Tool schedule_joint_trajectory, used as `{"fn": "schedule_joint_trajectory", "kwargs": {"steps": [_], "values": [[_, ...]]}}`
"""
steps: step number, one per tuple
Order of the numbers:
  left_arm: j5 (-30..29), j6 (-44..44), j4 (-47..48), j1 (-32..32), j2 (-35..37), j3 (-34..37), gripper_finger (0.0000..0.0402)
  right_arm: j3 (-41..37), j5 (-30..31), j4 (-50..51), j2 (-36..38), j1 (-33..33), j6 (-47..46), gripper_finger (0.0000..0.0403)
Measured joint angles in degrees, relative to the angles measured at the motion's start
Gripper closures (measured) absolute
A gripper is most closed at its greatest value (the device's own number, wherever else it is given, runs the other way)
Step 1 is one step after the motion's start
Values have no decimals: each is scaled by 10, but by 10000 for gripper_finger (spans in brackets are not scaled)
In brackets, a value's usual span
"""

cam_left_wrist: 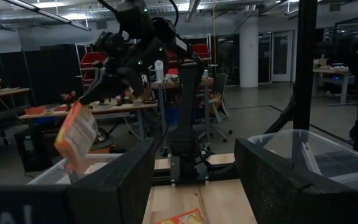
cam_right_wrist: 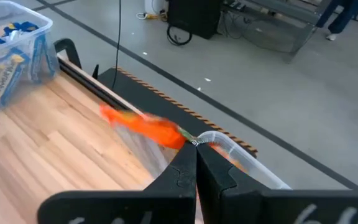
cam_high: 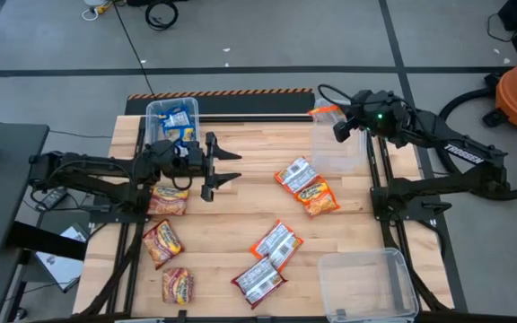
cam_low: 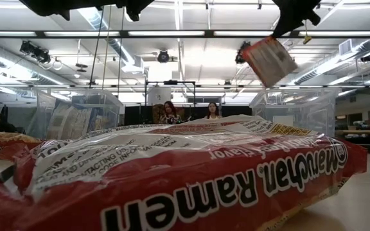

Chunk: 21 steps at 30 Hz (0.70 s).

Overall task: Sort Maruchan noodles
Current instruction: Put the orange noodle pack into the top right transparent bin

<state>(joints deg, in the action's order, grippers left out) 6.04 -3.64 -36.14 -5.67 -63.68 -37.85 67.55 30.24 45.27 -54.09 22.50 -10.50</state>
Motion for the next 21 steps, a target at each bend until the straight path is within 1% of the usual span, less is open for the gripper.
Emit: {"fn": "schedule_joint_trajectory", "kwargs": {"steps": [6,11,21], "values": [[0,0,0,0,0,0,173,0,-11,3,-1,7,6,400],[0,0,0,0,0,0,173,0,-12,25,-1,10,3,400],[0,0,0,0,0,0,173,0,-5,38,-1,10,1,400]]}}
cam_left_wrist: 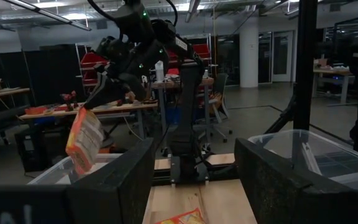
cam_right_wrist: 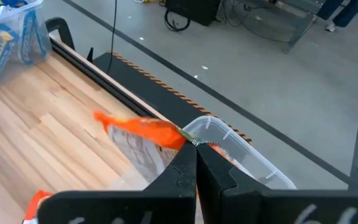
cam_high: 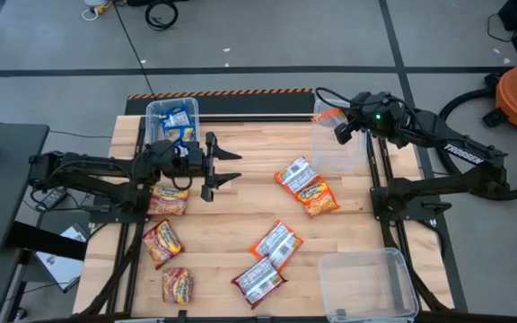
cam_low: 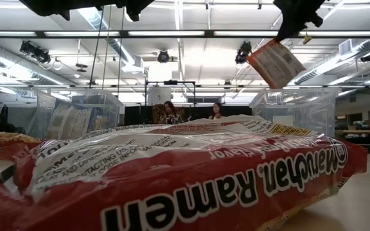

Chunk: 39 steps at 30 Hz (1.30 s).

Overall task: Sort Maruchan noodles
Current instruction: Put the orange noodle pack into the top right transparent bin

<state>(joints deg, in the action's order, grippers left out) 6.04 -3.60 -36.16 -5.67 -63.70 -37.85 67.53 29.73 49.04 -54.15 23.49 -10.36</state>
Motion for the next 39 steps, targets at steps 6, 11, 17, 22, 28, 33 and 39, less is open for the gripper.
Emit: {"fn": "schedule_joint_trajectory", "kwargs": {"steps": [6,11,17,22,28,33,39], "values": [[0,0,0,0,0,0,173,0,-1,12,0,0,-3,400],[0,0,0,0,0,0,173,0,-1,20,0,0,-1,400],[0,0,0,0,0,0,173,0,4,24,0,6,8,400],[0,0,0,0,0,0,173,-22,-18,13,0,32,21,400],[0,0,0,0,0,0,173,-59,-67,-28,0,81,44,400],[0,0,0,0,0,0,173,-76,-101,-55,0,120,63,400],[0,0,0,0,0,0,173,-106,-113,-93,0,168,74,400]]}}
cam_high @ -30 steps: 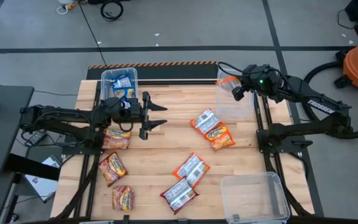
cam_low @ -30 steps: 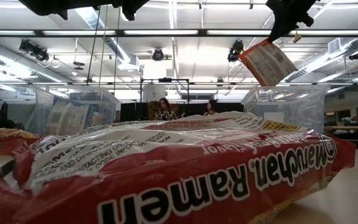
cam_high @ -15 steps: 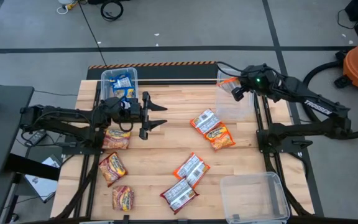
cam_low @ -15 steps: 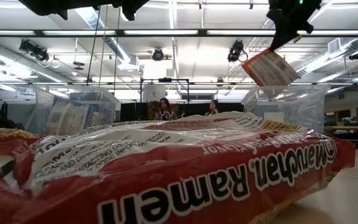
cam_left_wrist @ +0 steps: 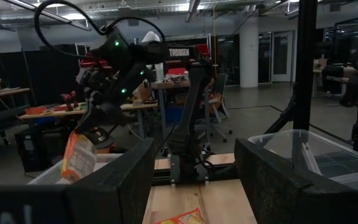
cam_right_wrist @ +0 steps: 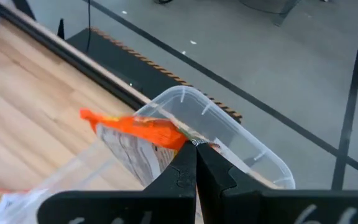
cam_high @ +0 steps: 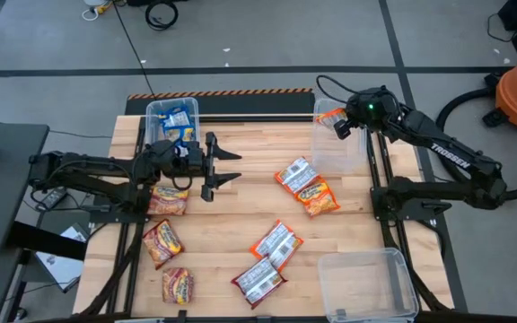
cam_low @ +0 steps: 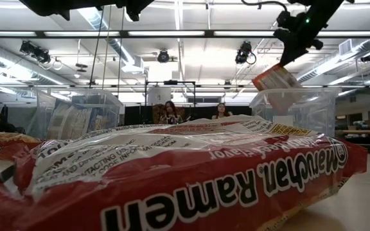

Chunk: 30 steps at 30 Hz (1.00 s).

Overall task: Sort Maruchan noodles
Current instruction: Put the orange noodle pack into the top right transparent bin

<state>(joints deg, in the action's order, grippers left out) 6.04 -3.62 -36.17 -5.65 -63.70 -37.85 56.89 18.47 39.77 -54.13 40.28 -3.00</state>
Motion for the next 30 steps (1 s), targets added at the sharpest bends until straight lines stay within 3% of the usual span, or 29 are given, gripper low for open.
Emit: {"fn": "schedule_joint_trajectory", "kwargs": {"steps": [12,30], "values": [[0,0,0,0,0,0,173,-57,-64,-81,-31,84,-5,400],[0,0,0,0,0,0,173,-58,-104,-80,-139,174,-35,400]]}}
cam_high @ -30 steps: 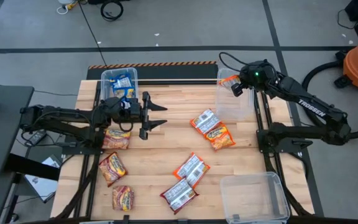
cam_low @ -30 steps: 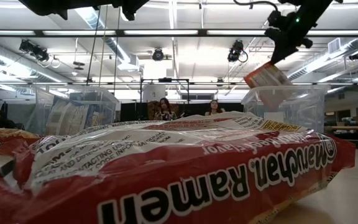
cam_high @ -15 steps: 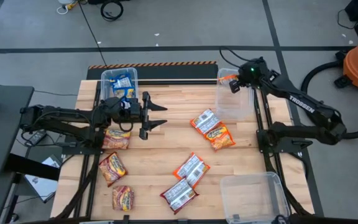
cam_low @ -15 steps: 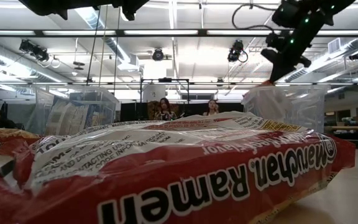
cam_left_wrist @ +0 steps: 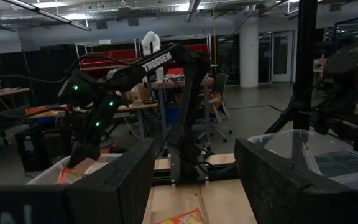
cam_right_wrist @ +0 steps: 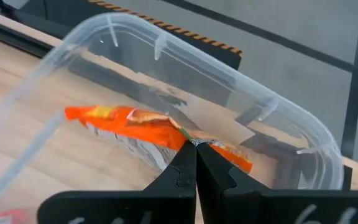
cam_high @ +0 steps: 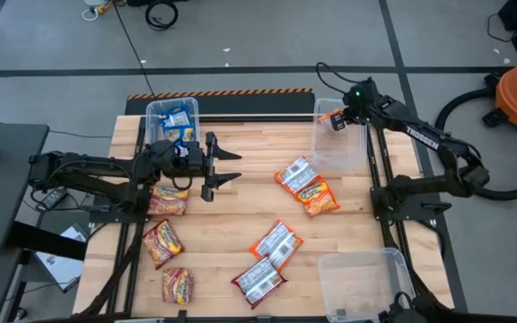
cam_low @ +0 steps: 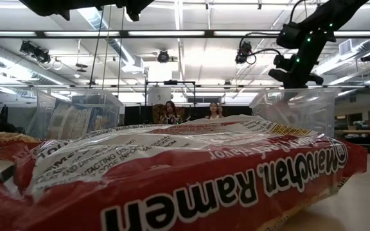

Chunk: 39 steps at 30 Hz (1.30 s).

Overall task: Sort Maruchan noodles
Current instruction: Put the orange noodle pack into the top right transparent bin

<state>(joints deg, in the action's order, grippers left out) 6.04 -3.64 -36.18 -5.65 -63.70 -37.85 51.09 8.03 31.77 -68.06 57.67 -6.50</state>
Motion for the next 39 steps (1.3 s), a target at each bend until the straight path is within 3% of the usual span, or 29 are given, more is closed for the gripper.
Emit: {"fn": "schedule_joint_trajectory", "kwargs": {"steps": [16,24,34,39], "values": [[0,0,0,0,0,0,173,2,-21,3,-21,14,-27,400],[0,0,2,0,3,0,173,46,-22,70,-21,14,-57,400],[6,-28,91,30,93,0,173,103,-32,146,-105,18,-100,401],[-64,-22,174,73,145,0,173,139,-32,159,-140,22,-101,401]]}}
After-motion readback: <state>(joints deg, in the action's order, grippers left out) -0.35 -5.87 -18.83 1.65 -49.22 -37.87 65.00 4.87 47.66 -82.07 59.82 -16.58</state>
